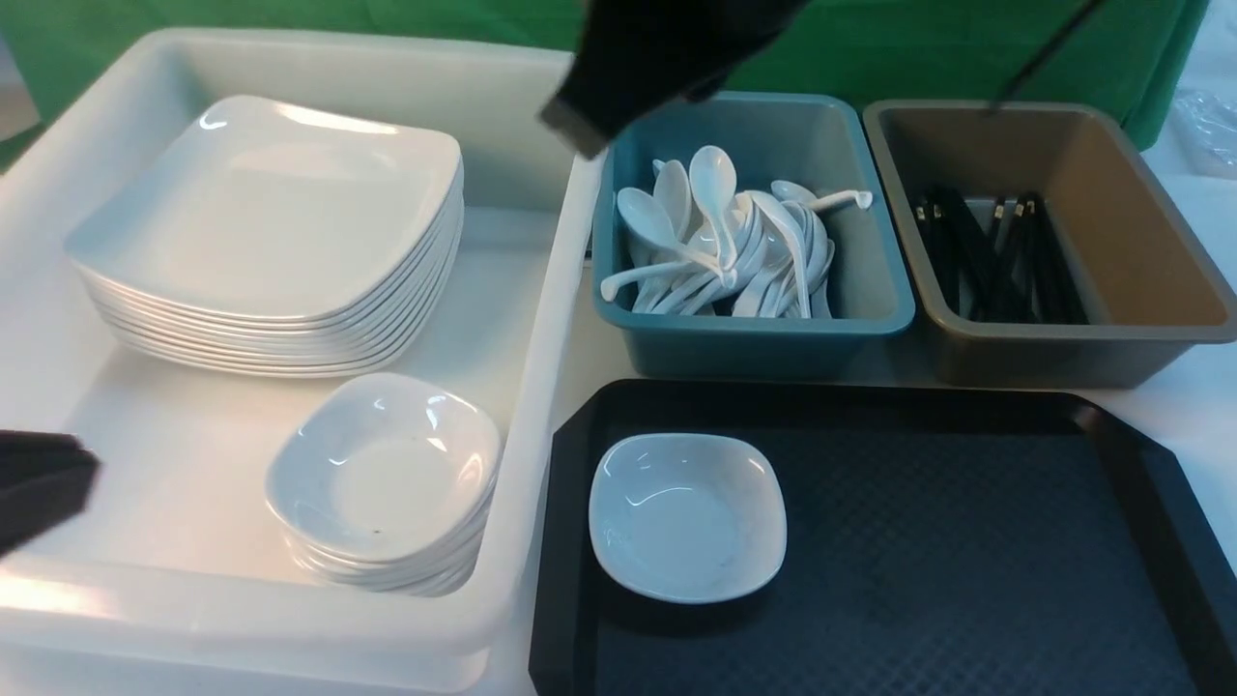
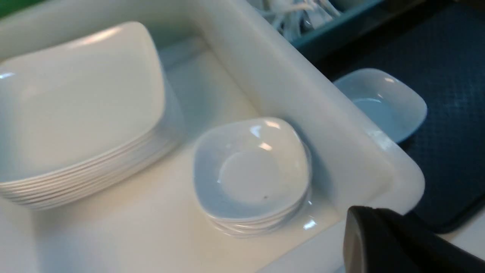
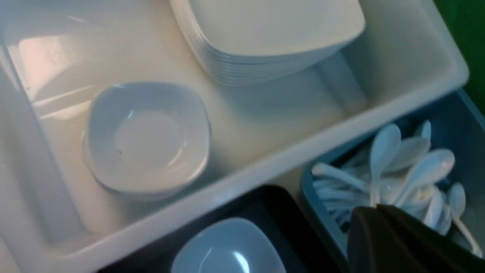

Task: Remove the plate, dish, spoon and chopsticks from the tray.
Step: Use the left arm to grab a small plate from the dinner plate

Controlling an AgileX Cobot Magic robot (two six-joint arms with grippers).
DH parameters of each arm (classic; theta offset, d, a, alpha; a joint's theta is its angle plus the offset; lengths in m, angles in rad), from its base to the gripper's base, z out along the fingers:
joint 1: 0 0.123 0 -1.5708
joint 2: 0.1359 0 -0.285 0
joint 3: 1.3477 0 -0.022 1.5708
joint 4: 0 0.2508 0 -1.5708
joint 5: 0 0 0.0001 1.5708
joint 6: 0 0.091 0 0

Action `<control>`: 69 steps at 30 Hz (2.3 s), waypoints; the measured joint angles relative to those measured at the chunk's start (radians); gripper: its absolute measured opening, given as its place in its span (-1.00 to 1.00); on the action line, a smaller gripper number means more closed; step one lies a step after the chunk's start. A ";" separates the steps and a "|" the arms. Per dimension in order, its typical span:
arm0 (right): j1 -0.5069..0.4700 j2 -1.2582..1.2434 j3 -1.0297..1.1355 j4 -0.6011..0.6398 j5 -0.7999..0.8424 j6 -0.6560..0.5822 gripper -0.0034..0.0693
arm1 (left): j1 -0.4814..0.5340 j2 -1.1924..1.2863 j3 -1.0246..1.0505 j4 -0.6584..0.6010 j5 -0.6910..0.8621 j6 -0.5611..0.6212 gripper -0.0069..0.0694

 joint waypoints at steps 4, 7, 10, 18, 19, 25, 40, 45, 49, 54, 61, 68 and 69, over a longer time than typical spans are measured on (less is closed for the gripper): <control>-0.034 -0.260 0.306 -0.011 0.000 0.104 -0.85 | -0.125 0.158 -0.002 0.006 -0.028 0.040 -0.80; -0.035 -0.431 0.529 -0.011 0.000 0.168 -0.85 | -0.222 0.311 -0.035 0.034 -0.038 0.043 -0.80; -0.035 -0.609 0.734 -0.009 0.000 0.241 -0.84 | -0.299 0.485 -0.089 0.037 -0.075 0.043 -0.80; -0.035 -1.020 1.065 -0.009 -0.001 0.403 -0.83 | -0.395 0.890 -0.250 -0.005 -0.288 0.048 -0.75; -0.035 -1.054 1.084 -0.008 -0.001 0.415 -0.83 | -0.394 0.927 -0.274 -0.006 -0.294 0.050 -0.70; -0.035 -1.243 1.129 -0.006 -0.001 0.466 -0.83 | -0.394 1.181 -0.432 -0.007 -0.299 0.010 -0.17; -0.035 -1.290 1.130 0.002 -0.001 0.477 -0.81 | -0.394 1.428 -0.558 0.152 -0.291 -0.160 0.41; -0.035 -1.290 1.130 0.002 -0.001 0.466 -0.80 | -0.394 1.451 -0.559 0.153 -0.291 -0.167 0.25; -0.035 -1.290 1.130 0.007 -0.001 0.461 -0.80 | -0.394 1.467 -0.566 0.164 -0.291 -0.168 0.09; -0.035 -1.290 1.130 0.028 -0.001 0.453 -0.80 | -0.394 1.461 -0.575 0.171 -0.259 -0.168 -0.21; -0.035 -1.290 1.130 0.032 -0.003 0.445 -0.79 | -0.436 1.330 -0.576 0.144 -0.208 -0.162 -0.69; -0.035 -1.290 1.130 0.032 -0.029 0.441 -0.77 | -0.500 1.078 -0.576 0.124 -0.209 -0.140 -0.74; -0.035 -1.290 1.130 0.032 -0.043 0.440 -0.77 | -0.506 1.014 -0.576 0.138 -0.201 -0.125 -0.74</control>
